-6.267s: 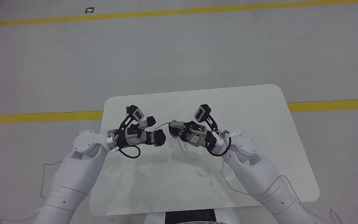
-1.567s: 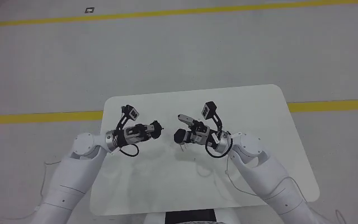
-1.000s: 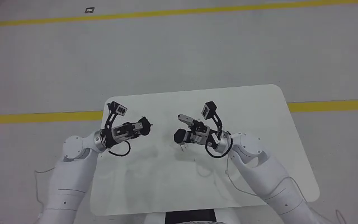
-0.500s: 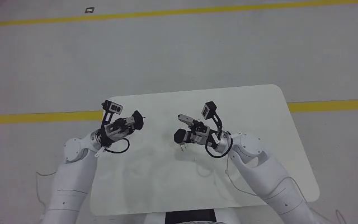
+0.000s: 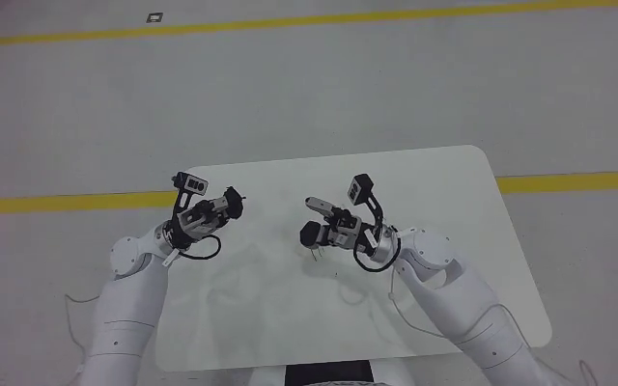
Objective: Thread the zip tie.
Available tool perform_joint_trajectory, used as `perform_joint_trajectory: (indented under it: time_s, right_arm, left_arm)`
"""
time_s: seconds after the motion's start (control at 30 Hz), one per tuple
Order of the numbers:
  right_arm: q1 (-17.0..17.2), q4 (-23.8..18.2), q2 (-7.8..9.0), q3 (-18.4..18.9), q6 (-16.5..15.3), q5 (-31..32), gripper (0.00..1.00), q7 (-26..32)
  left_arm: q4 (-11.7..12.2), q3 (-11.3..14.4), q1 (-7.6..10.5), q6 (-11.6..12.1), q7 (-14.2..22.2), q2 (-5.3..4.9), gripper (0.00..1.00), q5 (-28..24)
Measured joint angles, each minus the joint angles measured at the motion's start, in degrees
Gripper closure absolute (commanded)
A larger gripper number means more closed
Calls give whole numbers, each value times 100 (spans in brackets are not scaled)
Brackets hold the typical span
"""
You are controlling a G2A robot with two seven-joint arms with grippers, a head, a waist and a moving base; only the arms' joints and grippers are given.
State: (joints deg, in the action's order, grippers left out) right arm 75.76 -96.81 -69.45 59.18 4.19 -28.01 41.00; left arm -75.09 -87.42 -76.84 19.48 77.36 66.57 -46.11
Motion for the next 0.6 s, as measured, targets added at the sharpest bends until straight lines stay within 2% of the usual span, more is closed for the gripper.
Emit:
perform_joint_trajectory:
  time_s: [0.13, 0.27, 0.47, 0.6]
  right_arm:
    - [-400, -284, 76, -197, 719, 1599, 0, 249]
    - [-889, -402, 131, -628, 1495, 3202, 0, 874]
    - [-1440, -82, 34, -1332, 1528, 4422, 0, 1381]
    - [-1490, -77, 25, -1378, 1528, 4548, 0, 1367]
  left_arm:
    - [0, 0, 0, 0, 0, 0, 100, 0]
    - [0, 0, 0, 0, 0, 0, 100, 0]
    - [0, 0, 0, 0, 0, 0, 100, 0]
    - [0, 0, 0, 0, 0, 0, 100, 0]
